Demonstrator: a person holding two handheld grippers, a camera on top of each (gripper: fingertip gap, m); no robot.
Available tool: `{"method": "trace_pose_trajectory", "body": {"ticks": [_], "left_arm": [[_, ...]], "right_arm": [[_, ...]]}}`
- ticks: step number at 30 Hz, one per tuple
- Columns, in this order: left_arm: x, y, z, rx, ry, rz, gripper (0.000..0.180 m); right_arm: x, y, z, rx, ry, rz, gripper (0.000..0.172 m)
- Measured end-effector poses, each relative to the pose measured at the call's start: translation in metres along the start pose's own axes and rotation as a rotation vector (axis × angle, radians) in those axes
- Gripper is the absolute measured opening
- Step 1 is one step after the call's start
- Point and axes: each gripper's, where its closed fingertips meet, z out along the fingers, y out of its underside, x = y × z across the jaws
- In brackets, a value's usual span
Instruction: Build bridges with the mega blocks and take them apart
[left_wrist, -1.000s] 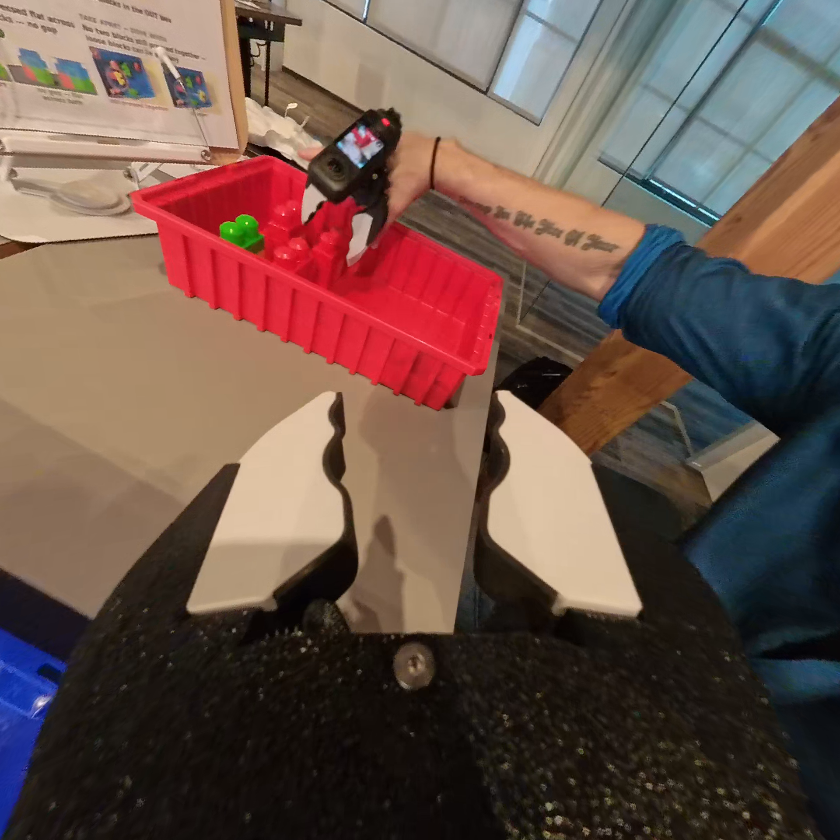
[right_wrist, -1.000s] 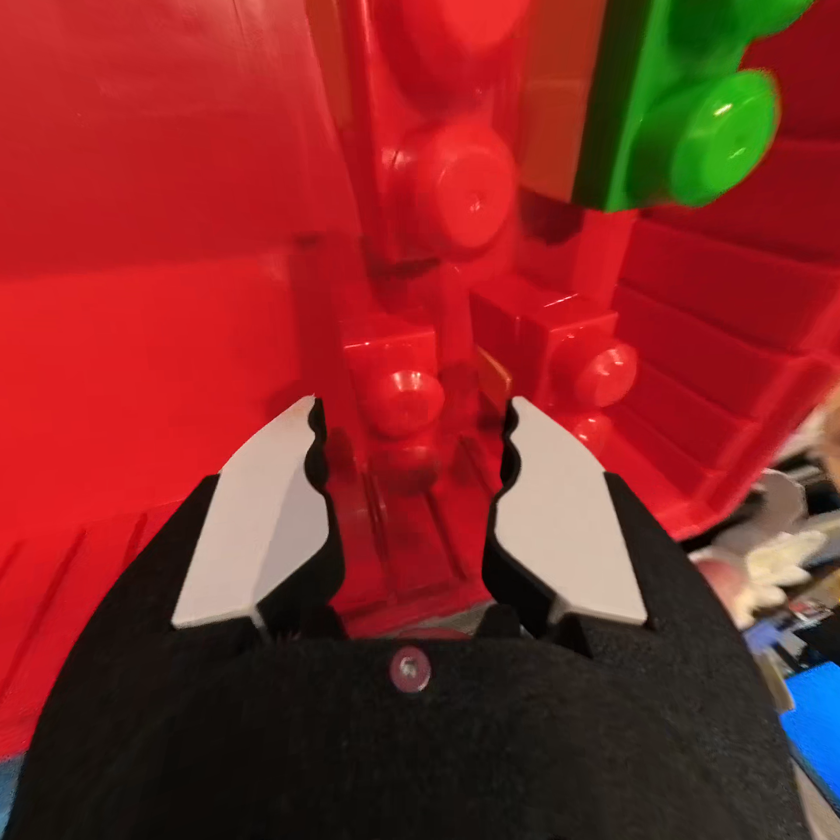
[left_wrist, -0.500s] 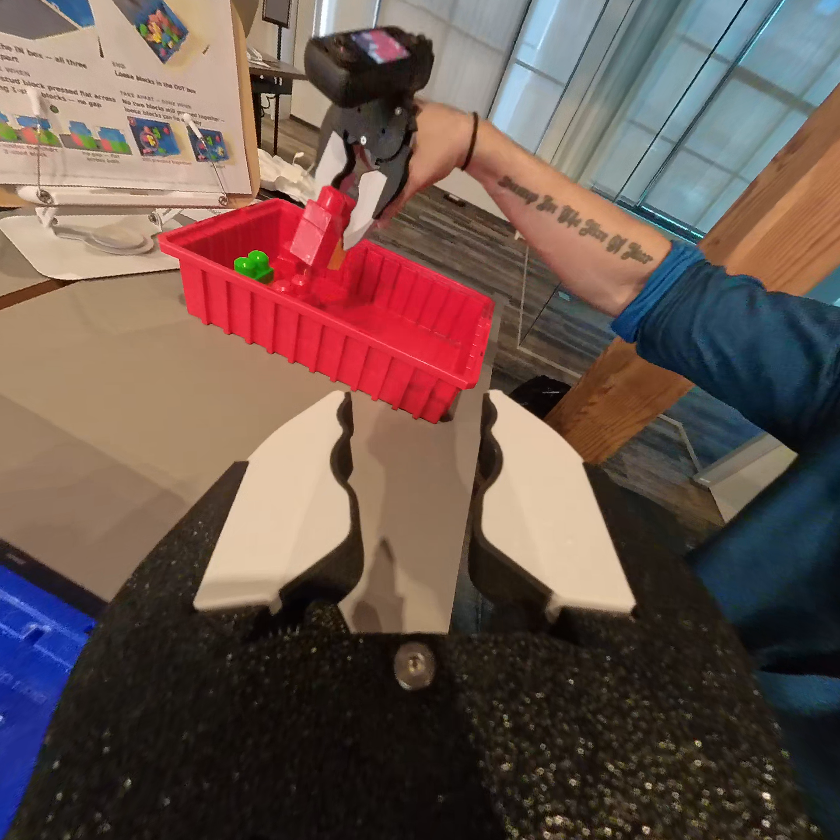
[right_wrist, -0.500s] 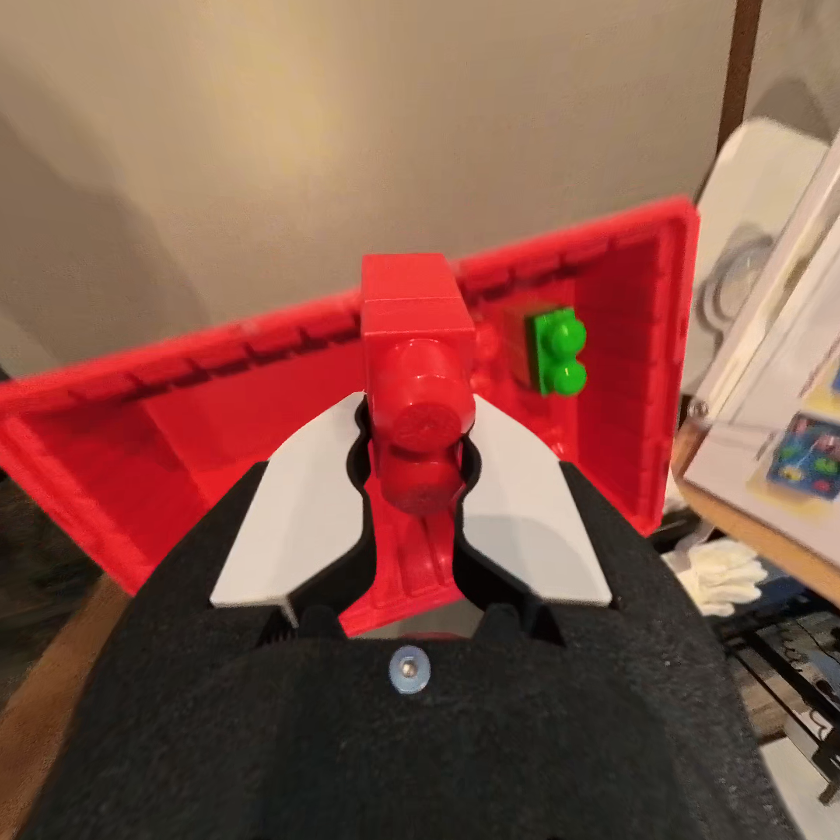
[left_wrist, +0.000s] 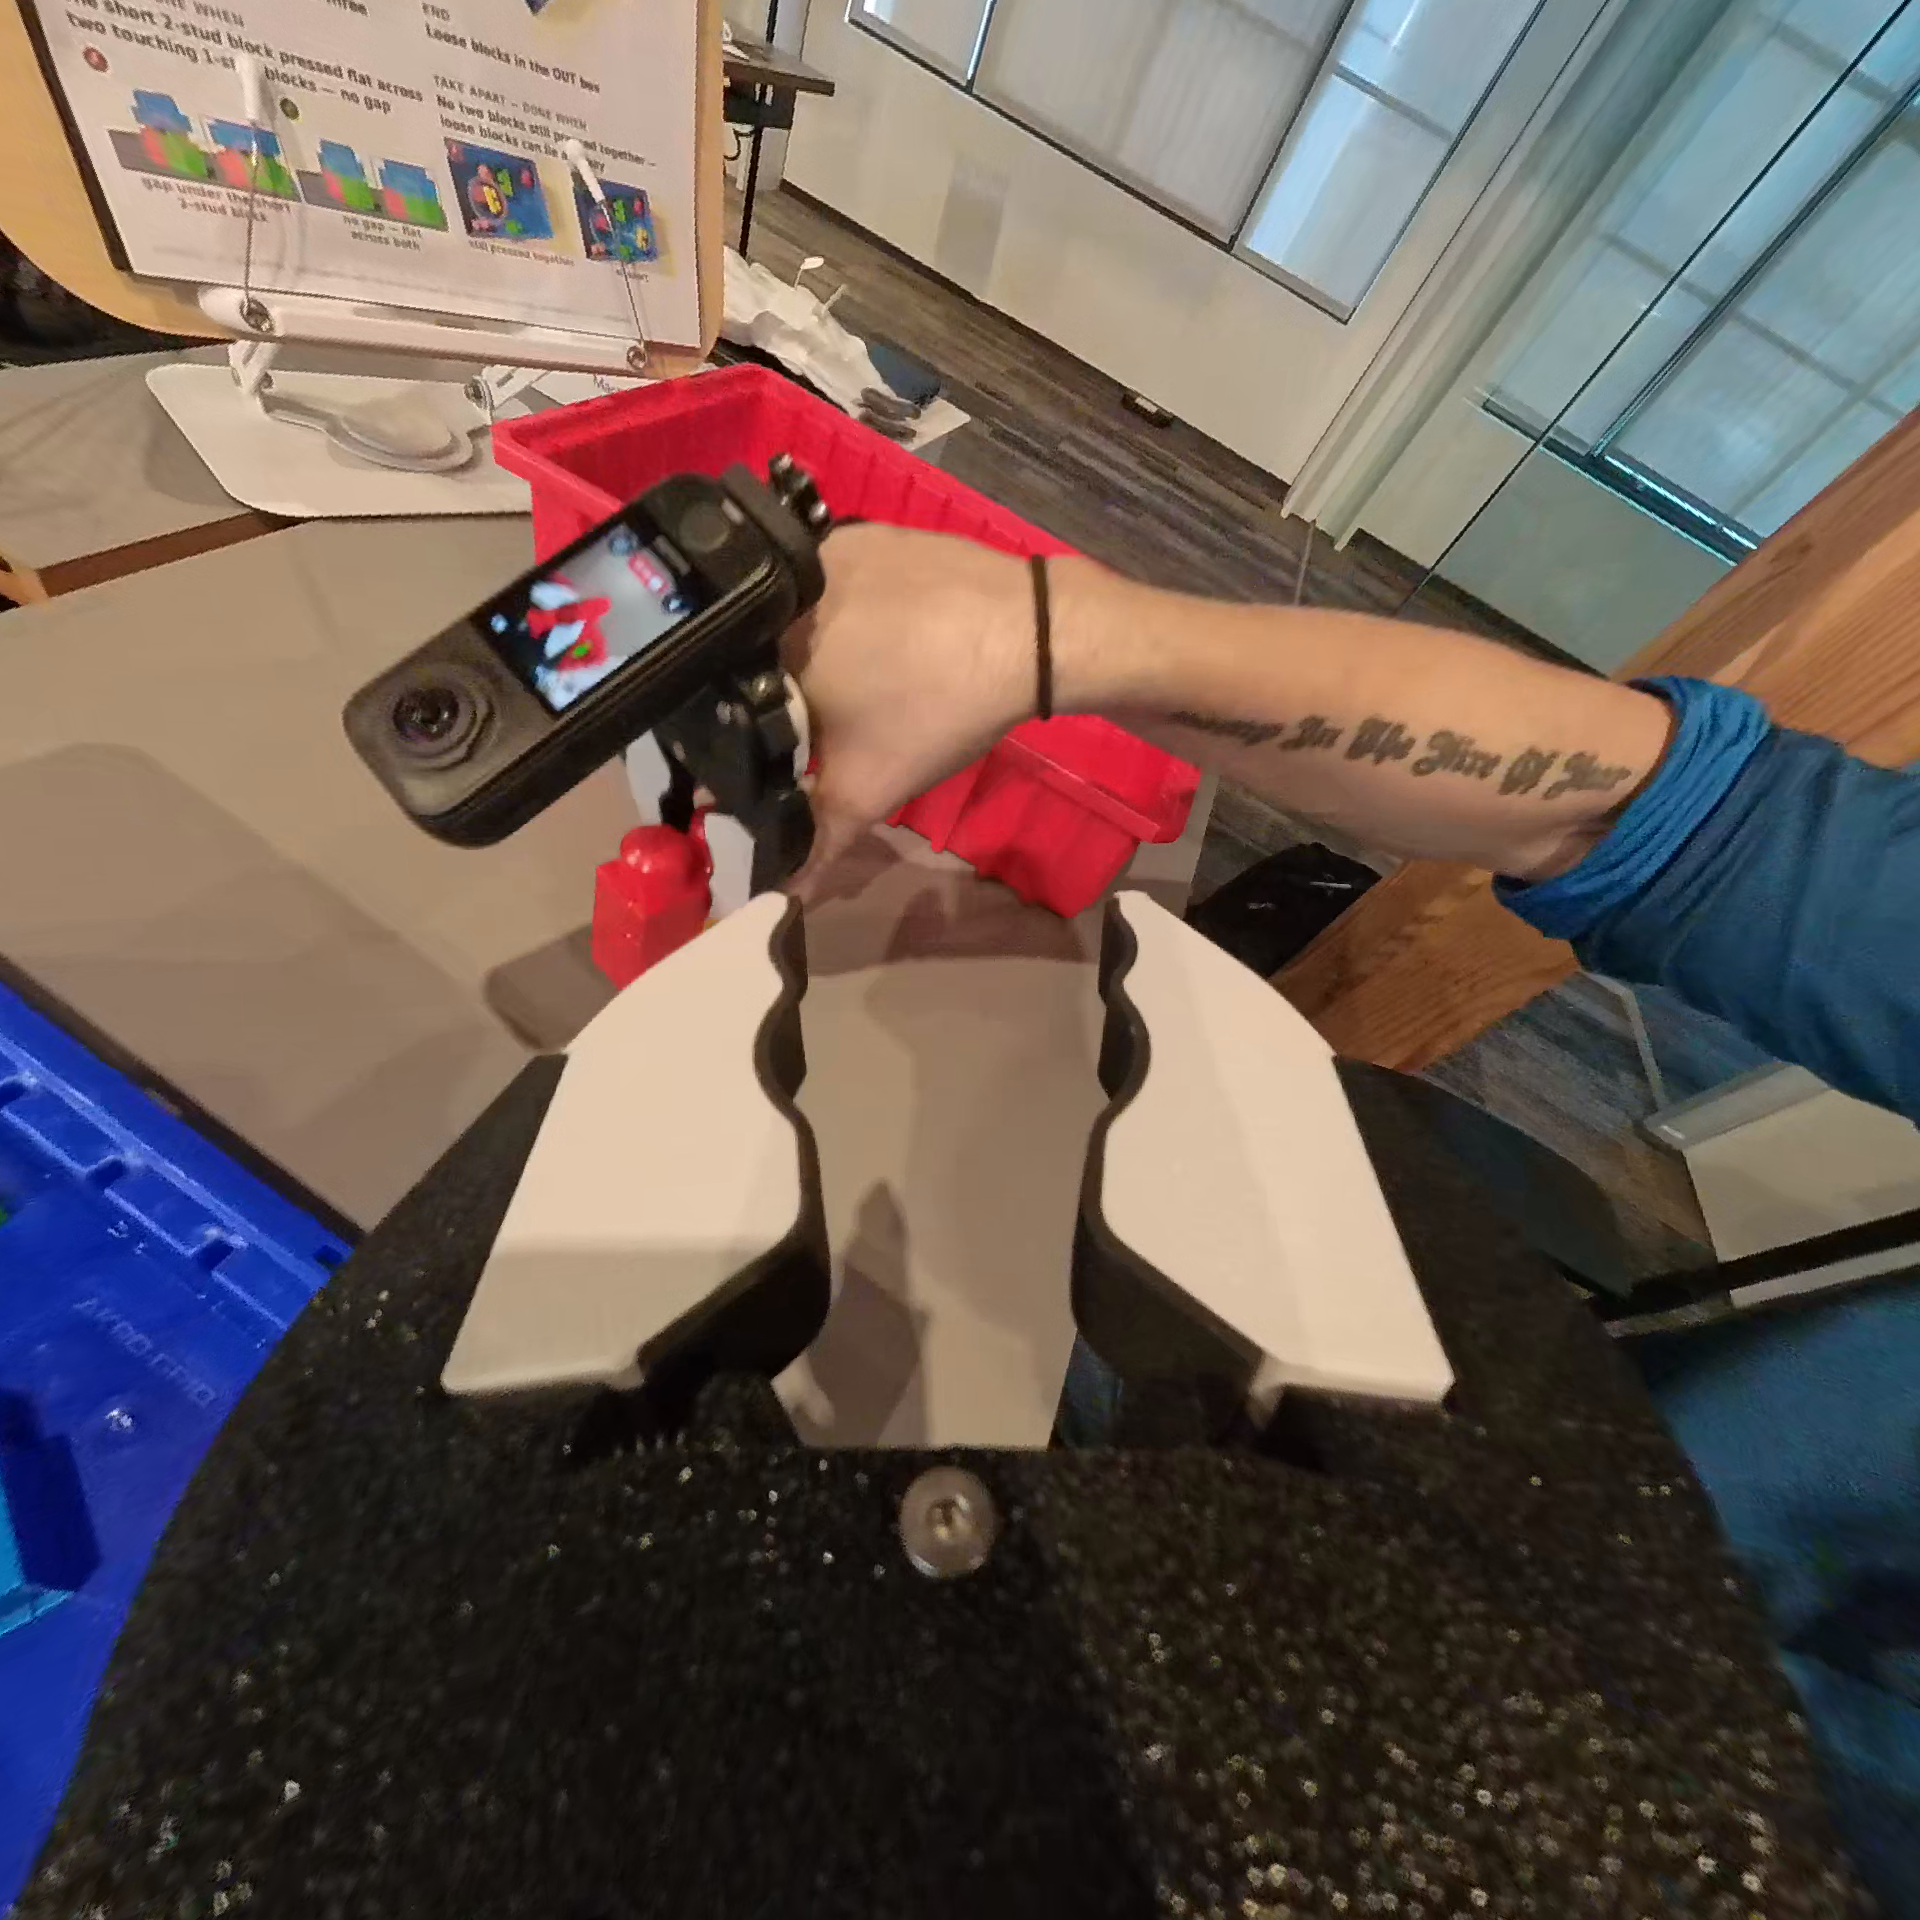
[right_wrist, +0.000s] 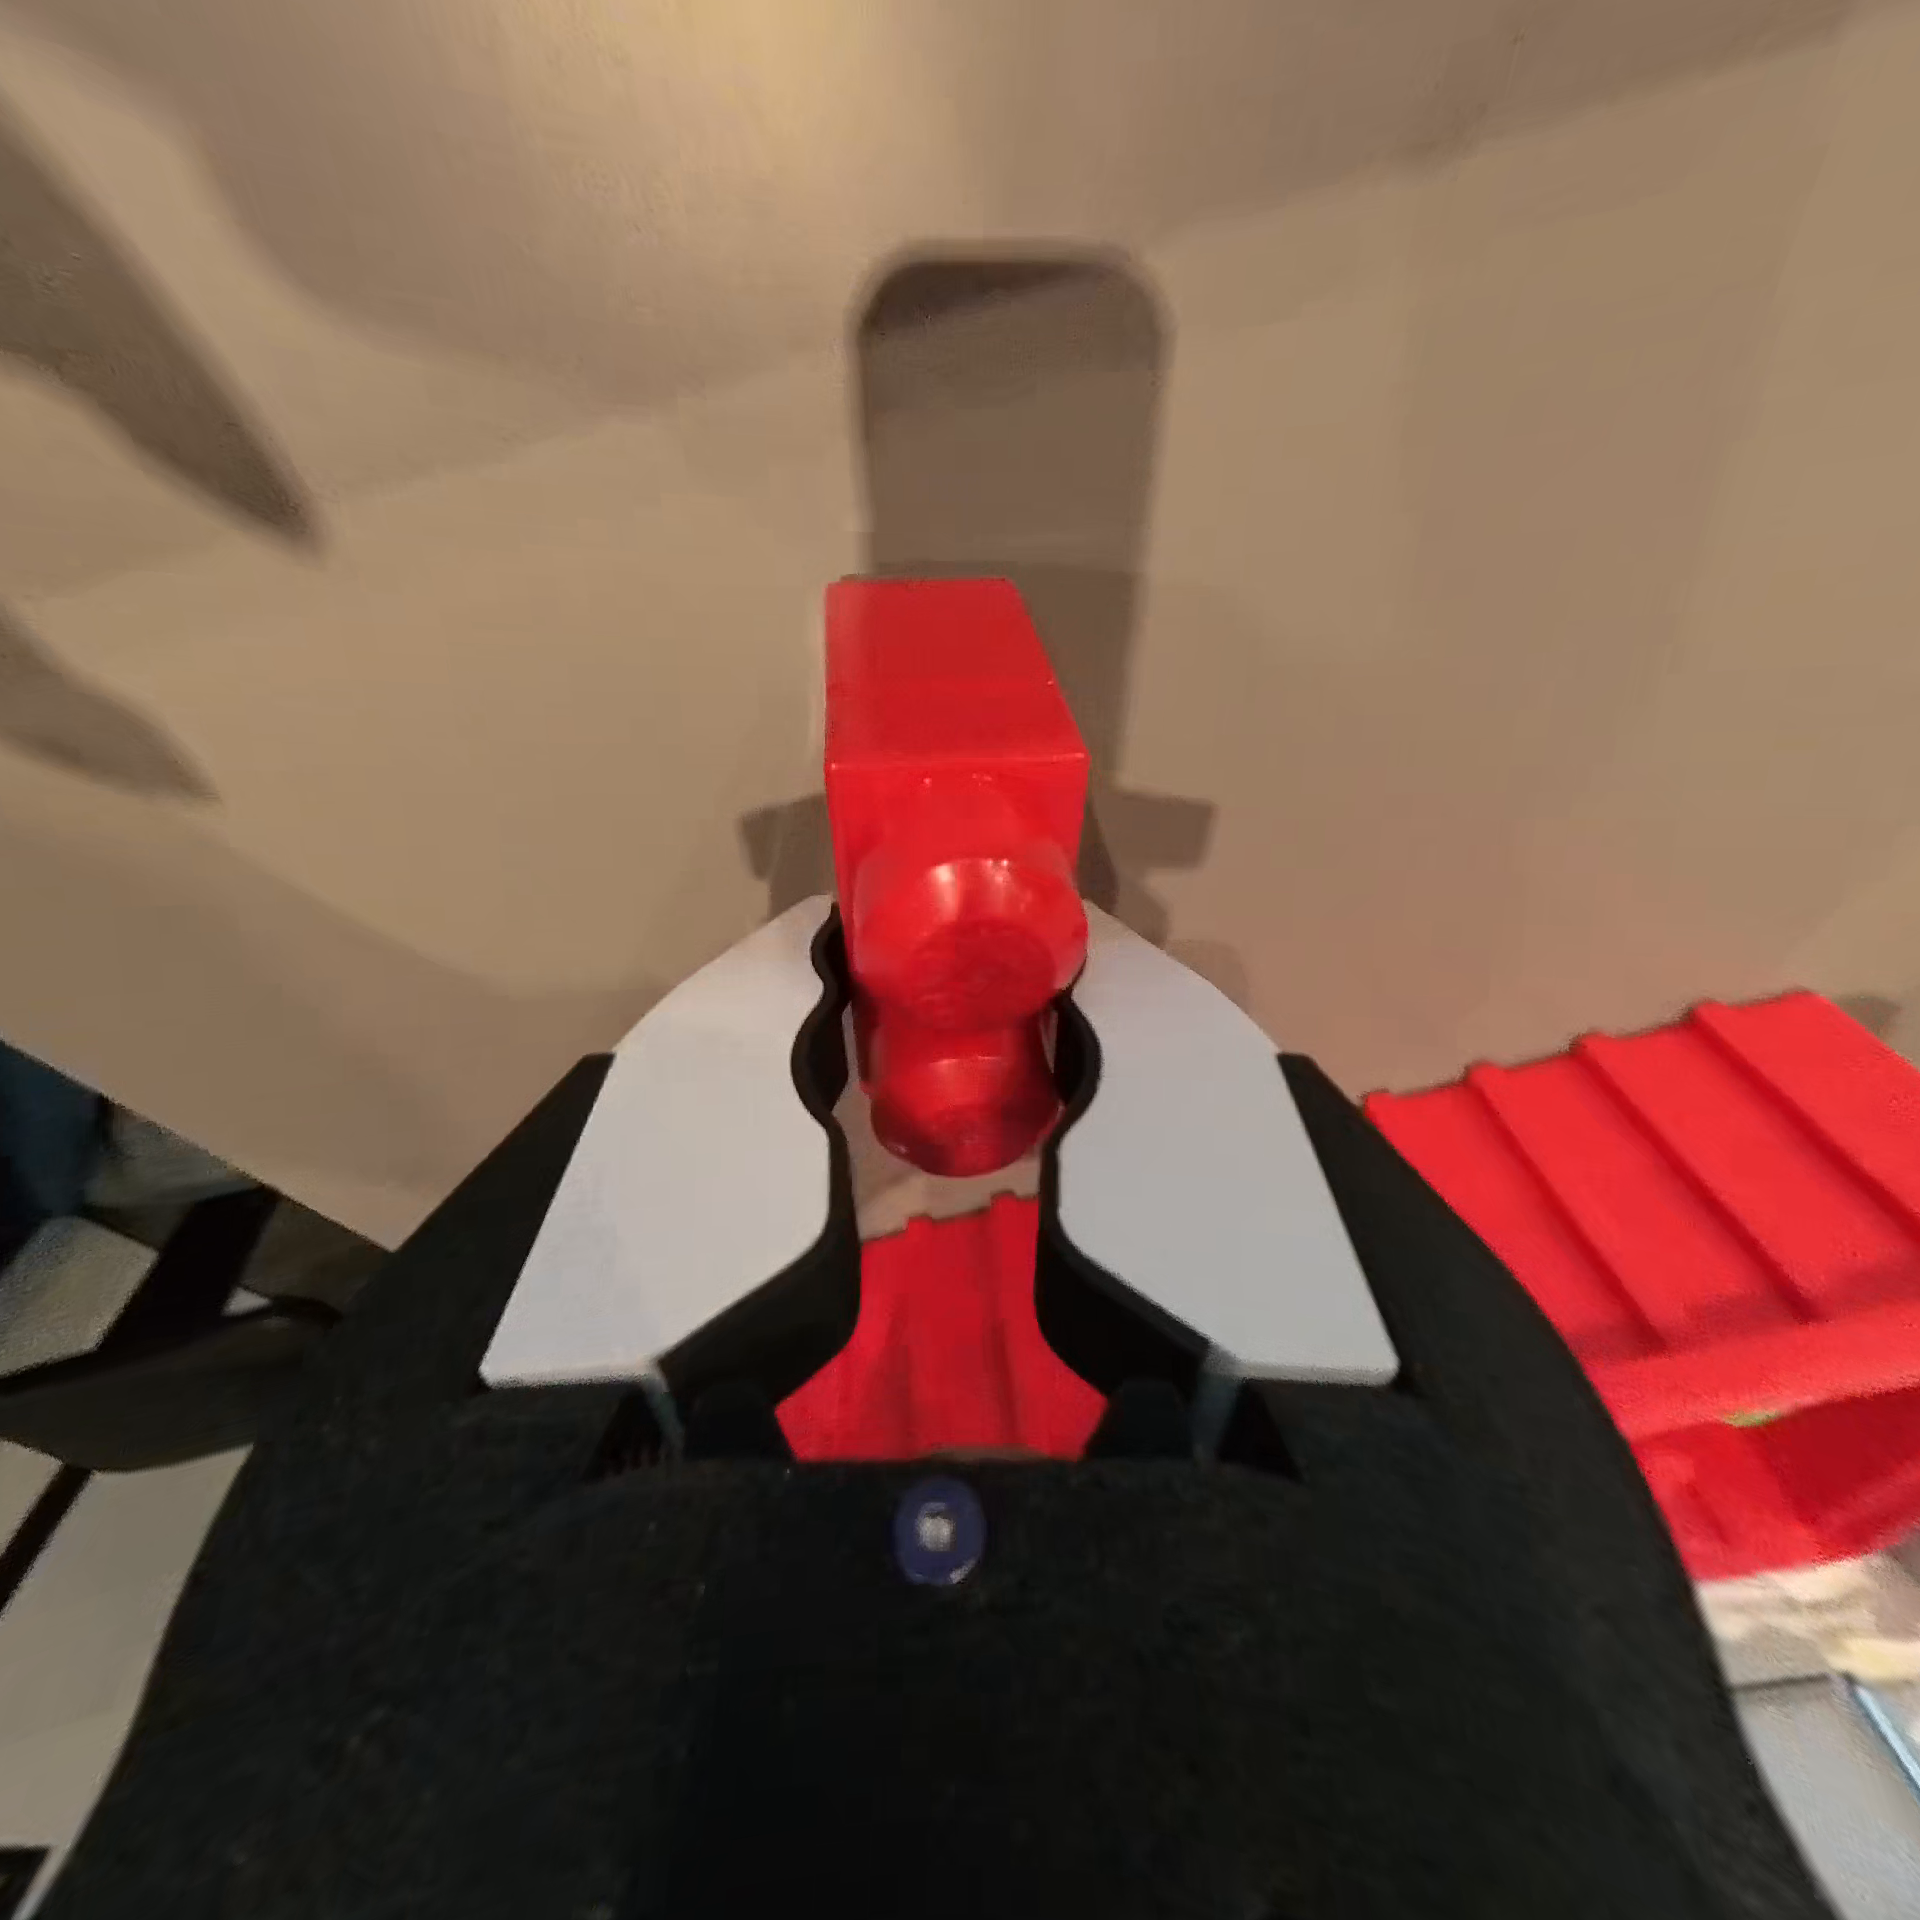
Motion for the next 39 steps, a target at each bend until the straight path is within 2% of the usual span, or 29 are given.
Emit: {"method": "trace_pose_trajectory", "body": {"ticks": [8, 11, 13, 15, 17, 21, 28, 35, 39], "left_arm": [[0.003, 0.0, -0.001, 0.005, 0.016, 0.001, 0.054], [0.003, 0.001, 0.001, -0.003, 0.021, -0.002, 0.054], [0.003, 0.002, 0.003, -0.009, 0.024, -0.004, 0.054], [0.003, 0.004, 0.005, -0.019, 0.027, -0.005, 0.054], [0.003, 0.005, 0.006, -0.027, 0.033, -0.004, 0.054], [0.003, 0.008, 0.008, -0.038, 0.033, -0.004, 0.054], [0.008, 0.007, 0.01, -0.042, 0.063, 0.005, 0.053], [0.011, 0.003, 0.006, -0.021, 0.085, 0.017, 0.052], [0.009, 0.002, 0.003, -0.009, 0.085, 0.021, 0.052]], "right_arm": [[-0.011, -0.014, 0.007, 0.11, -0.11, 0.143, 0.036], [-0.017, -0.017, -0.001, 0.163, -0.139, 0.114, 0.051], [-0.009, -0.017, -0.009, 0.192, -0.075, 0.073, 0.061], [-0.004, -0.02, -0.022, 0.248, 0.01, -0.083, 0.071], [-0.004, -0.013, -0.031, 0.235, 0.118, -0.345, 0.086], [-0.005, -0.006, -0.047, 0.197, 0.295, -0.77, 0.088], [-0.003, -0.006, -0.036, 0.069, 0.303, -1.0, 0.088], [0.009, -0.019, -0.015, 0.065, 0.267, -0.978, 0.088], [0.001, -0.025, -0.008, 0.126, 0.148, -0.752, 0.088]]}}
